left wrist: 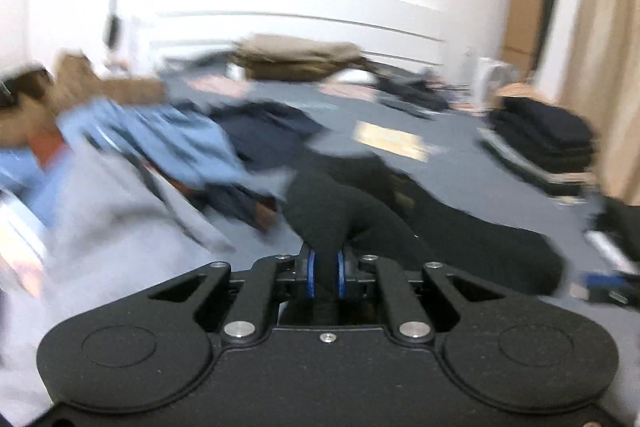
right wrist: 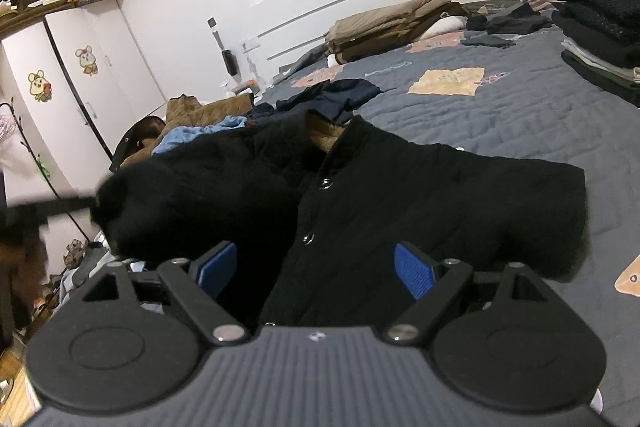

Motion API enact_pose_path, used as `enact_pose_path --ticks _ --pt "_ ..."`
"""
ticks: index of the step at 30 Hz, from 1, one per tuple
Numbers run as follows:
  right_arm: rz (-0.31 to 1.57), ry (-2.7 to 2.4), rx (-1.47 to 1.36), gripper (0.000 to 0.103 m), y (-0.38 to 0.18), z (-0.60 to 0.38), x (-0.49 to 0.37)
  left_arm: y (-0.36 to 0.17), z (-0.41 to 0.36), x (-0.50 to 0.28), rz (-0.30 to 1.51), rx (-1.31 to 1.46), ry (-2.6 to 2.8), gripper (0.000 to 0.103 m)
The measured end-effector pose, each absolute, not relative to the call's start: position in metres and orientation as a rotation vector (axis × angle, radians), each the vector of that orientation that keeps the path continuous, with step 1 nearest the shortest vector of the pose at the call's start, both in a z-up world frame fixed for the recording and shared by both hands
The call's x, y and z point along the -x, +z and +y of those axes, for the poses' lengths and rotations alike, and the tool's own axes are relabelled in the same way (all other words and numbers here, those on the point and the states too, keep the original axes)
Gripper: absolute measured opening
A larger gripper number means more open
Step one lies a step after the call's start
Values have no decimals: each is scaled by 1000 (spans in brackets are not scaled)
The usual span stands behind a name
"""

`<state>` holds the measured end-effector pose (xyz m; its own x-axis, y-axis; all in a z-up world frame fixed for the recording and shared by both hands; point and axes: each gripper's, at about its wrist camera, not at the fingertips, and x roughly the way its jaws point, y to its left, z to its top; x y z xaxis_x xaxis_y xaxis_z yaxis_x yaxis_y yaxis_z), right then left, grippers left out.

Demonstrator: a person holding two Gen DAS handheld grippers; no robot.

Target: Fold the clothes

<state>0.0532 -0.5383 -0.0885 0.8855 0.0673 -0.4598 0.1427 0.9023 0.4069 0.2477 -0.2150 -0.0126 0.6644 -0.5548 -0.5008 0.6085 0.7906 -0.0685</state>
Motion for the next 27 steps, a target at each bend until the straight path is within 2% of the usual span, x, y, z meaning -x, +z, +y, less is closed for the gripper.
enact_pose_path --ticks 2,4,6,8,11,16,18,27 --pt "486 -46 -450 86 -89 -540 -53 -5 -217 -272 513 -158 -586 11" --pt "487 -49 -445 86 -90 -540 -53 -9 -220 -297 520 -230 -469 18" --pt "493 -53 -439 86 -91 -540 -54 -17 -220 -314 539 -275 -380 31" --pt "504 -60 -433 86 -94 -541 -55 -22 -213 -307 525 -255 -348 34" --pt "528 -78 -421 86 -99 -543 -56 -26 -201 -284 513 -190 -356 58" --pt "557 -109 -425 86 -108 -549 -56 -51 -194 -232 561 -104 -538 60" --pt "567 -121 -425 86 -112 -552 -56 -70 -194 -219 591 -69 -574 65" --pt "679 -203 -437 86 -151 -567 -63 -147 -181 -232 736 41 -542 66"
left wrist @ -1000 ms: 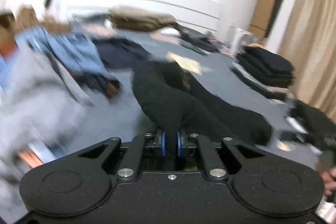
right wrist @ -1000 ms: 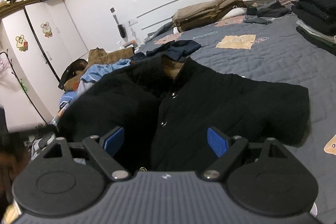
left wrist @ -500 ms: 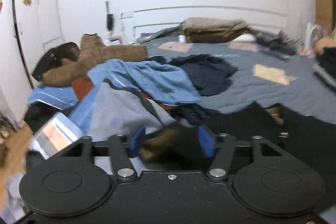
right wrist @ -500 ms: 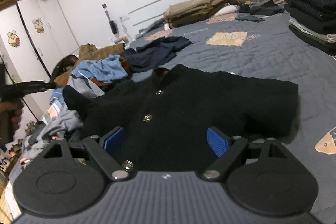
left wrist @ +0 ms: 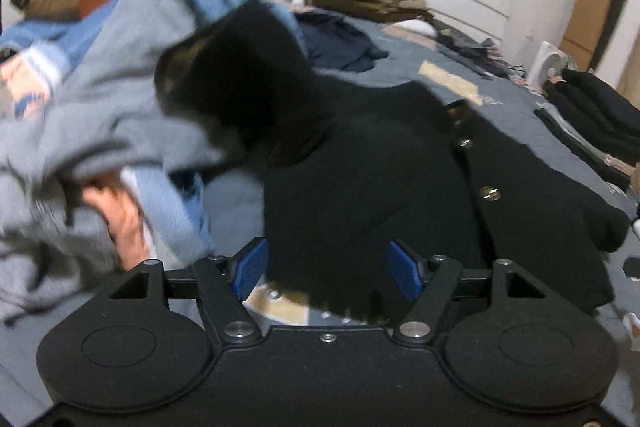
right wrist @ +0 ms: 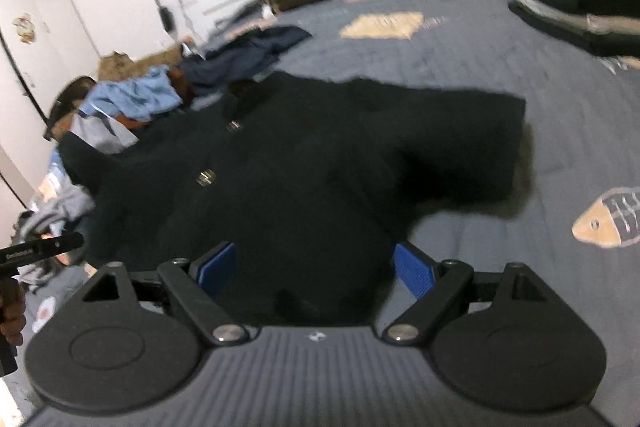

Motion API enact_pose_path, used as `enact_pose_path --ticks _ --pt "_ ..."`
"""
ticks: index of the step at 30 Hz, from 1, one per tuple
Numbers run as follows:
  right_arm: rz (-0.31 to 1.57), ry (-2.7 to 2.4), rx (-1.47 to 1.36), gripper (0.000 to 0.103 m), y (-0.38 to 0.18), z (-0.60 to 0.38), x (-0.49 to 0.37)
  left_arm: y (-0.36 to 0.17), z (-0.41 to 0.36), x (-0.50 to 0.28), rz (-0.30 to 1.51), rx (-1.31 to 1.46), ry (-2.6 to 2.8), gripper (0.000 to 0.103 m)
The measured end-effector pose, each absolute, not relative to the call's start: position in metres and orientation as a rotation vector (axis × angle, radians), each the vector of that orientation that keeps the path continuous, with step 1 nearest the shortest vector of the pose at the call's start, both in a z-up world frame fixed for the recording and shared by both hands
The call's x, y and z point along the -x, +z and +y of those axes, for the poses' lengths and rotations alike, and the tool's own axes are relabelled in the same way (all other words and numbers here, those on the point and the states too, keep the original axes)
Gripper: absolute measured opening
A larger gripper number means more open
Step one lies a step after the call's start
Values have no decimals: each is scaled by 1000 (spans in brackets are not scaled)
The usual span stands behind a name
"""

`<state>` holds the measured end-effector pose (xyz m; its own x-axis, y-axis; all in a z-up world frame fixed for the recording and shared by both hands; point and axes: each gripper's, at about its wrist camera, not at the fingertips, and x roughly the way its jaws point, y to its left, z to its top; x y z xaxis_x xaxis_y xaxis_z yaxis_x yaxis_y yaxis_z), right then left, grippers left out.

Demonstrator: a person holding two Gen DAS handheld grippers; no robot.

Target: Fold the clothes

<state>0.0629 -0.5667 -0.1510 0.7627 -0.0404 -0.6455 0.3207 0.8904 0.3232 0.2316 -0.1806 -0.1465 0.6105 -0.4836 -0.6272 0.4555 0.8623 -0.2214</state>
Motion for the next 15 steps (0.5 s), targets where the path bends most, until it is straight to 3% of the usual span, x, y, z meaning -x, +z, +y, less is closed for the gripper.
enact_pose_path --ticks 8,10,11,13,14,15 --pt "739 -230 -543 86 -180 -578 -69 -170 -181 -249 771 137 -557 63" --pt "748 -226 -571 86 -186 -575 -73 -171 -186 -248 760 130 -571 43" --pt "749 -219 -592 86 -190 -575 -75 -171 -188 -248 761 131 -581 23" --pt "747 -200 -647 77 -196 -574 -79 -171 -188 -248 761 142 -595 19" --pt "745 -190 -678 61 -198 -573 -81 -170 -188 -248 760 152 -598 17" --pt "741 -182 -708 38 -201 -573 -82 -169 -186 -248 759 164 -600 15"
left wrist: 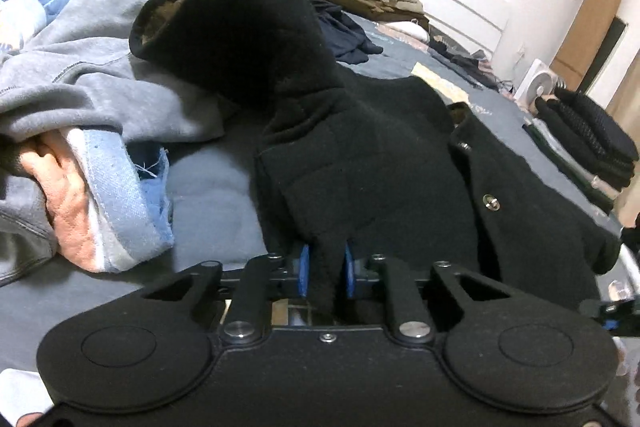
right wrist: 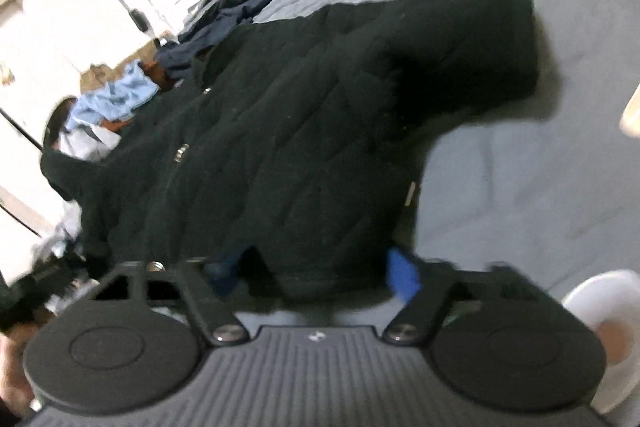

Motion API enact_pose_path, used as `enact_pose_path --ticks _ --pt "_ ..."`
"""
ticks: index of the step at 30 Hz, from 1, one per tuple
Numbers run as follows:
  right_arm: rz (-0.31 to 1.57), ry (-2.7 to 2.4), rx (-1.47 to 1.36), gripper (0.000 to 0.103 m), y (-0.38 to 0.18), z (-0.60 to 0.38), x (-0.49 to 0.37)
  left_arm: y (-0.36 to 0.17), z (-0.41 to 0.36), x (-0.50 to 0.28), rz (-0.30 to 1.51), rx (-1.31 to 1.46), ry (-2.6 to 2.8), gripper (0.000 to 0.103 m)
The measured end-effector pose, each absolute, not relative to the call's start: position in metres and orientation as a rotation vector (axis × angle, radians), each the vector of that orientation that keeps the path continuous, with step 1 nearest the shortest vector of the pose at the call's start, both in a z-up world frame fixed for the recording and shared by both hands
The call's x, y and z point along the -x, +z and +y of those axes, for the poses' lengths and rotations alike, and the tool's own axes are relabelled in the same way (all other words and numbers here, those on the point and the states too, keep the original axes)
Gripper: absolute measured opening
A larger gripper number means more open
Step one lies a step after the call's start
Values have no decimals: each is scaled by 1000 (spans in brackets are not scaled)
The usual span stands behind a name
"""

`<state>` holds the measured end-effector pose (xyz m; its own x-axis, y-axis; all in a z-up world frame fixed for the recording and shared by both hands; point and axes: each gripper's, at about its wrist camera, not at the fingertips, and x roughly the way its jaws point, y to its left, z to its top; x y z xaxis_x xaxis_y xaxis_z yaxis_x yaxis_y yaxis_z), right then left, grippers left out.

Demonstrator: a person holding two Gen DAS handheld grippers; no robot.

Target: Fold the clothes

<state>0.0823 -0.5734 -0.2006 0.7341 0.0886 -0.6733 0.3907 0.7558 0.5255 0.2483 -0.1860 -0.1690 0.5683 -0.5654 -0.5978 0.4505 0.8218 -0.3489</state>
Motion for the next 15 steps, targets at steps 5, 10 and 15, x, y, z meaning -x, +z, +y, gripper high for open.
enact_pose_path --ticks 5,10,15 --pt "656 -167 -875 14 -194 -586 -75 -153 -176 -248 742 248 -632 12" --pt "524 -149 -885 13 -154 -588 -58 -116 -167 -238 690 305 -683 11" --pt "476 -110 -885 13 -116 -593 -38 -80 -160 -215 666 344 -728 11"
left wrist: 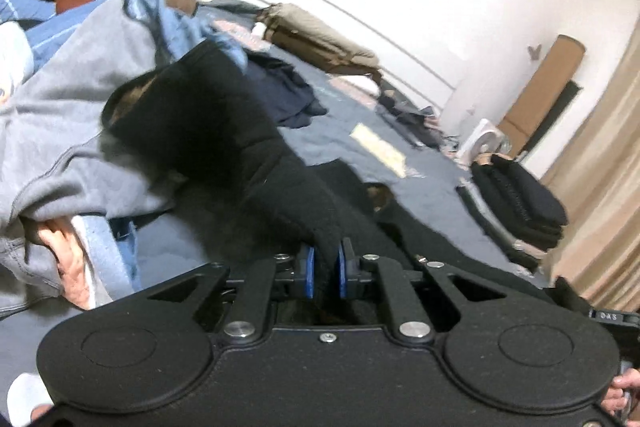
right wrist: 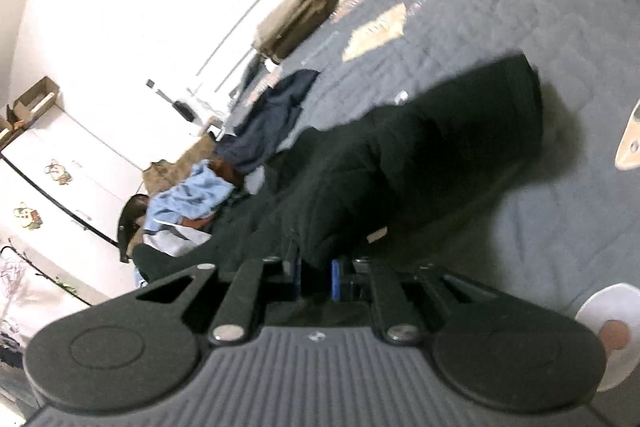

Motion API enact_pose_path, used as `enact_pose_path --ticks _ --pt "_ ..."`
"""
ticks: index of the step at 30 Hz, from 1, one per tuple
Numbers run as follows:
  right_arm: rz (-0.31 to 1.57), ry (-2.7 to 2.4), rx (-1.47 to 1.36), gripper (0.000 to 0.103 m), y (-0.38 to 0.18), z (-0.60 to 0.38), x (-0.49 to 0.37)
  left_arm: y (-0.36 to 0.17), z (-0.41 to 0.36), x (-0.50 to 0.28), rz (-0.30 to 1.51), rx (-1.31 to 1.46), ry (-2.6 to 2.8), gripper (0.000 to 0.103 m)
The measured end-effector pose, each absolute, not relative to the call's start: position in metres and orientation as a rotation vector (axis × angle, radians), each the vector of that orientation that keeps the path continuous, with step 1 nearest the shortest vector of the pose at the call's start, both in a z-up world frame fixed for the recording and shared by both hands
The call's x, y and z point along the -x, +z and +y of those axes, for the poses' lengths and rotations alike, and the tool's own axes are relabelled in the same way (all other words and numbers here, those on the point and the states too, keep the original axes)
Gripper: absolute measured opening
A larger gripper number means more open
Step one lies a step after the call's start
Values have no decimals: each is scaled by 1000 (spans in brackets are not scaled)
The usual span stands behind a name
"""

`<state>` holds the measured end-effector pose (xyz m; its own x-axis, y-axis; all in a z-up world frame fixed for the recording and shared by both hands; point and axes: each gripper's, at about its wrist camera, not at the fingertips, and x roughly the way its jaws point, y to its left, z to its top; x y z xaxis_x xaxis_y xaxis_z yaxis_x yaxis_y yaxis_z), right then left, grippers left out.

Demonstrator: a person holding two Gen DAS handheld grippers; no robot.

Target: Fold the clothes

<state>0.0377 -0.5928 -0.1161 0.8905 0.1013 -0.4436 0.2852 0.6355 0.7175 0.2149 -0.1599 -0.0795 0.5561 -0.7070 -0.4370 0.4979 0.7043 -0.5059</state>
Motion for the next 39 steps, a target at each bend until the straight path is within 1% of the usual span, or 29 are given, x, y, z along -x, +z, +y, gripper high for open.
enact_pose_path --ticks 3,8,10,13,16,18,19,20,21,24,28,30,34,37,38,39 --pt "471 -88 -849 13 -94 -592 -23 -66 -165 -193 671 326 -749 11" --pt "502 -86 -741 13 -74 -586 -8 -62 -165 -171 695 291 -765 11" --pt "573 -90 -657 14 -81 -578 -14 -70 -168 -173 730 252 -752 13" --pt "667 -99 -613 17 -108 -569 -24 -86 -167 -168 746 183 -706 22" --pt "748 -114 -526 25 -123 -556 -25 -94 -164 -148 721 69 -681 32" --pt "797 -133 -435 38 -125 -546 -21 -93 -157 -133 684 27 -679 41" --pt "809 -153 -374 41 -125 -539 -14 -93 -153 -126 665 8 -675 43" --pt "812 -173 -329 48 -124 -533 -8 -92 -150 -120 647 -11 -672 45" --pt "815 -190 -290 50 -123 -529 -2 -91 -149 -115 638 -34 -671 45" --pt "809 -228 -216 55 -119 -518 14 -95 -150 -100 628 -107 -662 46" --pt "770 -184 -144 57 -115 -498 28 -102 -154 -82 600 -184 -713 46" --pt "745 -126 -109 61 -115 -484 27 -105 -156 -78 603 -170 -768 46" --pt "668 -64 58 65 -119 -446 19 -111 -166 -73 626 -162 -804 46" --pt "655 -14 196 67 -128 -421 9 -115 -169 -72 641 -166 -820 52" --pt "668 3 237 67 -133 -414 5 -116 -168 -74 654 -139 -839 55" --pt "683 21 270 68 -138 -409 1 -116 -166 -76 667 -111 -858 56"
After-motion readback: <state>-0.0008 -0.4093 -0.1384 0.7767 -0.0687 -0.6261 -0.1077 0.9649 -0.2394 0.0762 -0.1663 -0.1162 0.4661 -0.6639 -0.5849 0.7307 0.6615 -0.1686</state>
